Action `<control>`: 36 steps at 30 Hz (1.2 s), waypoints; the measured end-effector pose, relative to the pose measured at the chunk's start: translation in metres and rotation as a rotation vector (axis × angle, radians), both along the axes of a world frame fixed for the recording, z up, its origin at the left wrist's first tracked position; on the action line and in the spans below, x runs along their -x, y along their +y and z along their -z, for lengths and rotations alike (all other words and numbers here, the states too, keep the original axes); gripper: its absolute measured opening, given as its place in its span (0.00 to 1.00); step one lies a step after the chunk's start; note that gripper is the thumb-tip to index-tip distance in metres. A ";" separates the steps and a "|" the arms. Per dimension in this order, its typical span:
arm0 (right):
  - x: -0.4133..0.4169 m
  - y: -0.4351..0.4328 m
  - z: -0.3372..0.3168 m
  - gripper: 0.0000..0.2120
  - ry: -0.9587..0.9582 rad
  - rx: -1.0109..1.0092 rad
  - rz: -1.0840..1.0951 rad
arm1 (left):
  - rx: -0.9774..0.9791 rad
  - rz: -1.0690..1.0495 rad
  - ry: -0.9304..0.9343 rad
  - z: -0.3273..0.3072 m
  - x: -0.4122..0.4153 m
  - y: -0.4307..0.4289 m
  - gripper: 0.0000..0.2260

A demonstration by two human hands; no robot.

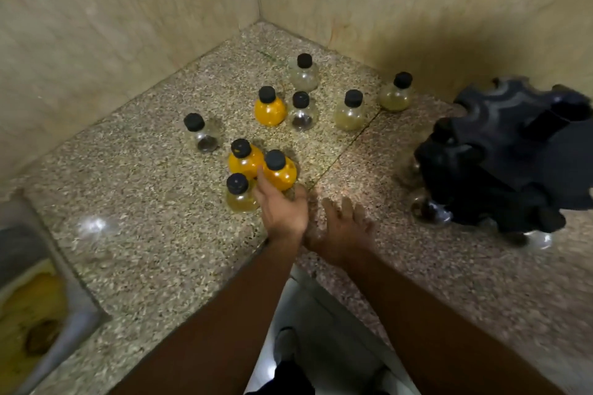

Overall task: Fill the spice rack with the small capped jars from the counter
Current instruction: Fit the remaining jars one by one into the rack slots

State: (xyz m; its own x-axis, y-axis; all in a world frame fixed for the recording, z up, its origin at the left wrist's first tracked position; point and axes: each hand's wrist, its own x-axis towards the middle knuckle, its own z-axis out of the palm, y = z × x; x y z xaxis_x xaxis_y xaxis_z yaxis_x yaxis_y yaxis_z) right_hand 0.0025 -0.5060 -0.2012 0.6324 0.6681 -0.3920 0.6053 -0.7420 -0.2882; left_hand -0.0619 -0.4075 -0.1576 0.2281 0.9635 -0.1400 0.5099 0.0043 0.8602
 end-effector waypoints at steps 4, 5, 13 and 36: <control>0.006 0.009 0.006 0.52 0.009 0.114 -0.025 | -0.064 0.034 0.043 0.001 -0.002 0.025 0.38; 0.006 0.009 0.008 0.52 0.016 0.117 -0.025 | -0.074 0.026 0.042 0.000 -0.004 0.029 0.37; 0.001 0.005 0.008 0.48 0.049 -0.014 0.035 | -0.176 0.083 0.043 0.005 -0.023 0.052 0.21; -0.044 -0.182 -0.036 0.24 -0.210 -0.708 0.699 | 0.188 0.710 -0.183 -0.014 -0.090 -0.144 0.12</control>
